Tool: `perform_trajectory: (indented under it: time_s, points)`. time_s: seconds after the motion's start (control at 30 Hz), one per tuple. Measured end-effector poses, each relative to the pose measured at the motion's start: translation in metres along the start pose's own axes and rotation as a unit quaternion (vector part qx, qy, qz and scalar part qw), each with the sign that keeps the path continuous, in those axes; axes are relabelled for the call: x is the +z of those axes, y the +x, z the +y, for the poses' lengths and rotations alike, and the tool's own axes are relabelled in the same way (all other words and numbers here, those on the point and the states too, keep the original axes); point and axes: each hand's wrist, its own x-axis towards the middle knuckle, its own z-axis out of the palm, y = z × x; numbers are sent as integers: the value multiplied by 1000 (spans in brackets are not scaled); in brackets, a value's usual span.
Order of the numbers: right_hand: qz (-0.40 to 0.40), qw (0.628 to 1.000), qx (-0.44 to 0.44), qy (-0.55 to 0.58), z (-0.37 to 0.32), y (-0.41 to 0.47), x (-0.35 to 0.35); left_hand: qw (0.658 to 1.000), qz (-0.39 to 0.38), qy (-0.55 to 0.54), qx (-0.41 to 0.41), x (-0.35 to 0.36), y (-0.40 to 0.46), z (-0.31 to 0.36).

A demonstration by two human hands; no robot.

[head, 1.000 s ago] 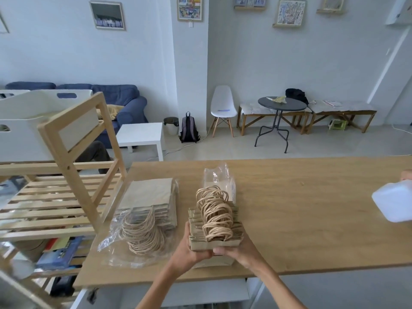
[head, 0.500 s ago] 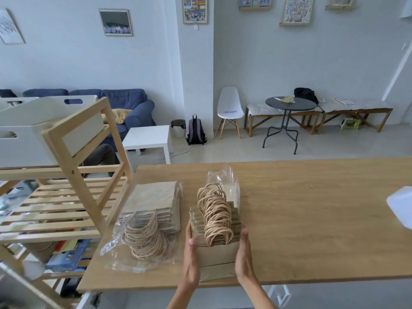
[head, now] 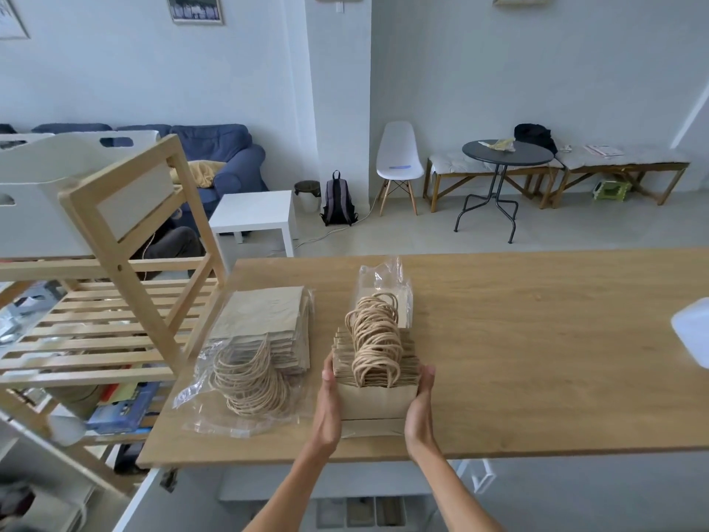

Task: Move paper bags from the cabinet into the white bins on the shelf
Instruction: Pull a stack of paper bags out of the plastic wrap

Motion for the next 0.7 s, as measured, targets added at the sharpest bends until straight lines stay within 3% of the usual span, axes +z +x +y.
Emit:
perform_trajectory:
  time_s: [0.27, 0.47, 0.7]
  points:
    - [-35, 997, 52, -51, -7, -8, -8, 998, 53, -2, -30, 4, -14, 0]
    - [-69, 997, -7, -32, -3, 8, -6, 999, 41, -12, 2, 4, -6, -4]
    - [32, 999, -18, -8, 6, 6, 4, 998, 63, 3, 15, 9, -11, -1]
